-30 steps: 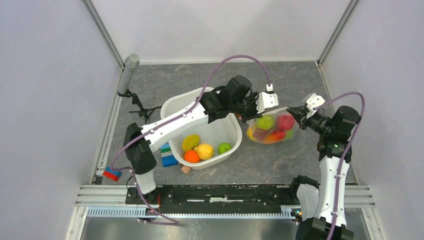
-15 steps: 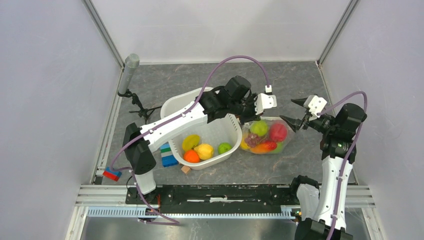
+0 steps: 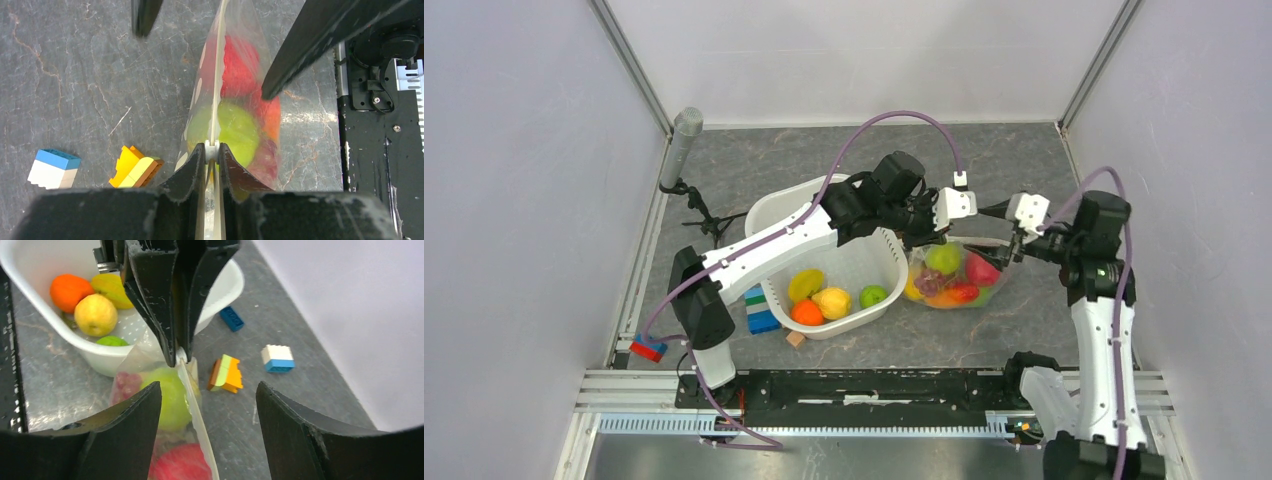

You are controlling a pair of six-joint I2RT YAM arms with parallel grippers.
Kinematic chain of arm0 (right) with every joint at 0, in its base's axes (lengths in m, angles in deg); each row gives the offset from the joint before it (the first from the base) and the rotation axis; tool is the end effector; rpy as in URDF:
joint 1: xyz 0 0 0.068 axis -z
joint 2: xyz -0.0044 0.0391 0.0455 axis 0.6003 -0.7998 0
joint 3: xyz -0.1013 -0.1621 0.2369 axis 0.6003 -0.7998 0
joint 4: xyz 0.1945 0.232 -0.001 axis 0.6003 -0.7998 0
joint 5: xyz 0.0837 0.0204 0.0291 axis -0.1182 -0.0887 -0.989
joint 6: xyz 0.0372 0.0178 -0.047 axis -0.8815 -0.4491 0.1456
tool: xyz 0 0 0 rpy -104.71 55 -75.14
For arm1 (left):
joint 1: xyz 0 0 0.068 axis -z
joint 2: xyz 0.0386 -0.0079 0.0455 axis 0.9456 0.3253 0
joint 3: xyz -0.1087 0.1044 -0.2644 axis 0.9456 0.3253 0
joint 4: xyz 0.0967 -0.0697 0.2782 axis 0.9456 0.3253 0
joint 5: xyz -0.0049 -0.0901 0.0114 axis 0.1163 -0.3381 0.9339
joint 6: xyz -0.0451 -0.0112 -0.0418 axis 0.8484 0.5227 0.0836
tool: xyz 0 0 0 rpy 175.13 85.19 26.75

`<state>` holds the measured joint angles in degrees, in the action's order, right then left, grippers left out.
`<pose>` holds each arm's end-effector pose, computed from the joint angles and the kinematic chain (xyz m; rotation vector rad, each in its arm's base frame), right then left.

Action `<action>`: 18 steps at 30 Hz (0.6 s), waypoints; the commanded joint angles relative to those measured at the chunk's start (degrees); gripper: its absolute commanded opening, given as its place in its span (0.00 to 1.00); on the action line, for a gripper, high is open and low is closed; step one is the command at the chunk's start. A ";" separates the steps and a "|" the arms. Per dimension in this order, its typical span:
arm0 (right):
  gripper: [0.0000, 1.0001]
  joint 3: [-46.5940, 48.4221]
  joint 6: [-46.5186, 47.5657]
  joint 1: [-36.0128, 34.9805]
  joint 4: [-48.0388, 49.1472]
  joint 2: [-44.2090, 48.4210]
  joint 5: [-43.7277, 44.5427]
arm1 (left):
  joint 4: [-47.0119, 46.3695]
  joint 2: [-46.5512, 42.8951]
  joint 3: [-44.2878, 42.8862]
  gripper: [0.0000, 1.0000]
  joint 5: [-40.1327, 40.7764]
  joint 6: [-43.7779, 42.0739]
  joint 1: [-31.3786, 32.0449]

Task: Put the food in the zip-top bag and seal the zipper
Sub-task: Zip the zipper food storage bag at the center of the board.

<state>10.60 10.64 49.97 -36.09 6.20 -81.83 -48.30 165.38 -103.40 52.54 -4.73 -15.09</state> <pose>0.1837 0.0038 0.3726 -1.0956 1.3629 0.5699 0.2479 -0.4011 0.3812 1.6221 1.5079 -0.7529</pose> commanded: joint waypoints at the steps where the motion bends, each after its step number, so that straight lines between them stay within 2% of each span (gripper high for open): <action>1: 0.73 4.00 7.58 -7.39 -9.24 -3.85 9.00 | -2.77 -3.91 -0.43 0.02 -2.77 1.85 -0.35; 4: 0.69 2.44 4.08 -8.94 -5.34 -3.96 12.76 | -2.72 -4.01 -0.38 0.02 -2.77 1.54 -0.29; 7: 0.66 0.80 2.22 -10.13 -2.11 -4.40 12.93 | -2.61 -4.44 -0.04 0.02 -3.23 1.23 -0.31; 12: 0.49 0.49 2.54 -12.73 -2.33 -7.54 14.06 | -2.61 -4.58 0.32 0.02 -3.23 0.90 -0.29; 15: 0.28 0.61 3.07 -12.75 -2.15 -7.93 13.97 | -2.72 -4.52 0.45 0.02 -3.00 0.93 -0.32; 18: 0.13 0.28 2.41 -12.74 -0.54 -6.83 14.65 | -3.55 -4.74 1.64 0.02 -2.22 1.06 -0.41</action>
<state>11.43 13.30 37.23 -39.96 -1.86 -68.98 -48.47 164.39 -102.22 51.95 -4.76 -15.31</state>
